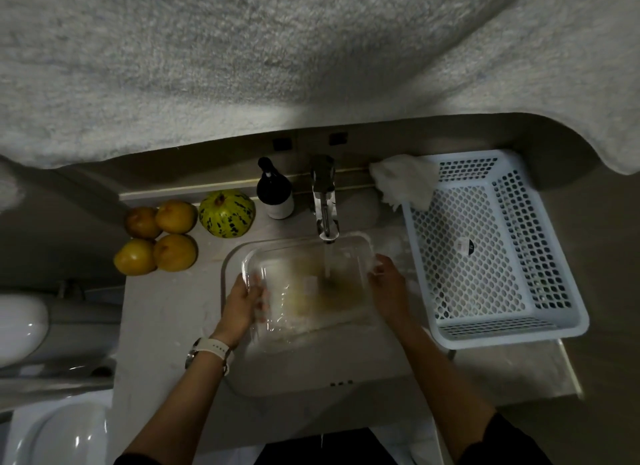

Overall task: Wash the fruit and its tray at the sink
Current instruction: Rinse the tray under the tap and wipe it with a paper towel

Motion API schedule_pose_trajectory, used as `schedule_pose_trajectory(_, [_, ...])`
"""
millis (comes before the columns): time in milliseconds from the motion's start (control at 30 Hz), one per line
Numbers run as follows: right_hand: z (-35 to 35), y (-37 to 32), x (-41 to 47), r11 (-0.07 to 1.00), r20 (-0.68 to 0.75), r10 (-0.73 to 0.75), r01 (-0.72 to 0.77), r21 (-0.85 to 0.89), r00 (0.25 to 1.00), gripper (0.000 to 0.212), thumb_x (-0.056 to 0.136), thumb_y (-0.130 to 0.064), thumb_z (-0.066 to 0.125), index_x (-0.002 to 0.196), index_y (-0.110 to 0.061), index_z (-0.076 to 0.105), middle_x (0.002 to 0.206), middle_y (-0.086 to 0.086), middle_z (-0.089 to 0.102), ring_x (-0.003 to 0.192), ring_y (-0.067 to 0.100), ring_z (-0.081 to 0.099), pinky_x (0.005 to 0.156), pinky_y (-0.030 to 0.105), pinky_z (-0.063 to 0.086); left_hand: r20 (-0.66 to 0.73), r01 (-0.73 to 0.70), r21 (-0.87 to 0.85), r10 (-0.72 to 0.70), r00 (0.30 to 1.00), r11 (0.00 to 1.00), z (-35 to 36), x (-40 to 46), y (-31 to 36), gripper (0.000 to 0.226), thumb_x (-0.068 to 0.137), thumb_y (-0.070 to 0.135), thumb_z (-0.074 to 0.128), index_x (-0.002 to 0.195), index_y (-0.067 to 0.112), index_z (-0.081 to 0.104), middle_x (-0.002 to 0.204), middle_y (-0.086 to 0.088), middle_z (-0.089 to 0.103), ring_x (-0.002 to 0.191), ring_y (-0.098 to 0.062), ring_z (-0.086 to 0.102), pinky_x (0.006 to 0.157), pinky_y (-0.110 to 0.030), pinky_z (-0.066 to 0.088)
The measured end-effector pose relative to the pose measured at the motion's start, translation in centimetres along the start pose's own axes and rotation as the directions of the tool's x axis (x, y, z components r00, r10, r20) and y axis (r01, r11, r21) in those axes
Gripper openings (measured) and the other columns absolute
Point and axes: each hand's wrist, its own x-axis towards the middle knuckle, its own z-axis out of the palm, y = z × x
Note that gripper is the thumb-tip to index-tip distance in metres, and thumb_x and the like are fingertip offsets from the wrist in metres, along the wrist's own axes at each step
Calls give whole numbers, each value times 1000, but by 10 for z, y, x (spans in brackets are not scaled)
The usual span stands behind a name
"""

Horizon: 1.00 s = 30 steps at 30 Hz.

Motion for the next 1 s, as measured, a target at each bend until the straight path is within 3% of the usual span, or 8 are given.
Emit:
schedule_pose_trajectory(100, [0,-13,-8,998,28,-57,58,-29,998,50,97,-7,51,145,-9,37,144,11,45,131,22,44,102,22,34,-46,15,65,-12,999,998,-3,-4,0,12,104,15,39,96,10,46,83,-18,55,66,-27,57,53,-37,53])
schedule_pose_trajectory(300, [-19,-89,-19,870,-34,-489,485,-90,872,61,94,1,48,149,-18,31,155,0,26,137,2,25,108,12,23,-129,40,228,-10,992,973,-17,-18,1,18,103,11,39,88,11,49,80,-27,62,54,-33,58,45,-37,50])
schedule_pose_trajectory(400, [-28,-124,-18,750,74,-623,621,-228,779,61,90,6,44,148,-9,32,155,8,28,141,17,27,117,29,24,-160,18,386,48,986,922,-25,-26,7,15,100,15,44,89,12,54,73,-13,68,57,-30,64,54,-41,56])
schedule_pose_trajectory(500, [-33,-135,-20,662,144,-653,653,-367,744,57,88,5,47,144,-5,40,152,11,34,137,28,36,112,43,31,-155,9,513,82,985,858,-32,-33,16,17,99,21,45,92,10,56,74,-10,68,61,-29,66,65,-41,56])
schedule_pose_trajectory(633, [-32,-136,-32,721,-4,-659,630,-289,752,56,86,8,49,141,-3,41,145,16,42,133,29,41,112,41,34,-148,14,607,96,984,795,-39,-40,28,25,101,30,43,95,8,54,88,-16,67,79,-36,66,73,-38,50])
schedule_pose_trajectory(700, [-31,-137,-33,703,22,-666,637,-316,746,59,85,8,50,143,-3,39,147,15,41,135,29,39,112,45,34,-132,0,668,119,984,744,-41,-43,35,31,102,34,41,114,7,52,103,-22,66,92,-39,63,72,-35,43])
schedule_pose_trajectory(800, [-35,-139,-30,652,59,-688,651,-388,724,58,84,3,43,141,-5,43,145,14,44,136,30,39,109,49,35,-119,-6,750,144,982,662,-41,-48,49,58,102,38,37,152,14,20,127,-23,59,108,-41,58,81,-38,42])
schedule_pose_trajectory(1000, [-35,-137,-35,529,106,-729,654,-541,676,42,83,4,54,124,-3,61,134,15,55,127,34,49,100,50,42,-141,4,892,271,952,452,-26,-63,83,64,101,40,37,156,25,8,116,-15,64,97,-34,63,66,-32,37])
